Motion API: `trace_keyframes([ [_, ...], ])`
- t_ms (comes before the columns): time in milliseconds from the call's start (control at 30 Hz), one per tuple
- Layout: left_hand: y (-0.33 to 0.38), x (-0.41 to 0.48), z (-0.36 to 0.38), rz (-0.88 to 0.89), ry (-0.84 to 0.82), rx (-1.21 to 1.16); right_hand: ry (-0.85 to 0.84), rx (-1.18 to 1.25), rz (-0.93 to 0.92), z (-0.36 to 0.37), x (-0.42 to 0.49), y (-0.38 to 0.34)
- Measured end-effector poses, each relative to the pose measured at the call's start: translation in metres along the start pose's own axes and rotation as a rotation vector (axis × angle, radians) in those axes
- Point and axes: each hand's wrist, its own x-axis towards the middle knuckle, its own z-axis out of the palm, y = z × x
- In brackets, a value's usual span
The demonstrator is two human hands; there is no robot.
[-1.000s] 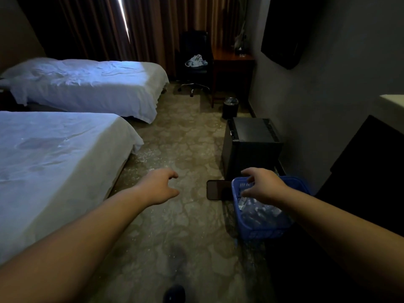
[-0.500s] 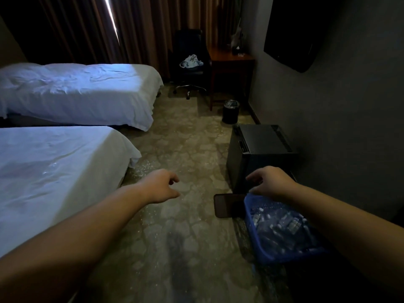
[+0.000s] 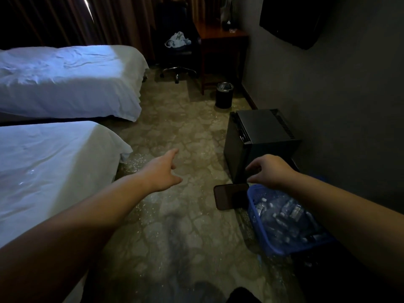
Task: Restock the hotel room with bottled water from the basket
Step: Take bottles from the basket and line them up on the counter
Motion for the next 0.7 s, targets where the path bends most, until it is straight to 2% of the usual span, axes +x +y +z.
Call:
trace_keyframes([
  [233,0.007,0.062,0.004,-0.003,-0.049,0.045,-0.02,-0.016,-0.006,-0.016,0.058,0.016],
  [433,0.032,0.125,-0.008,-0.005,0.005,0.006,0.005,0.026,-0.039,-0.042,0.115,0.04],
  [700,0.096,0.214,0.004,0.106,-0.13,0.119,0.03,0.054,0.046,-0.076,0.157,0.106],
])
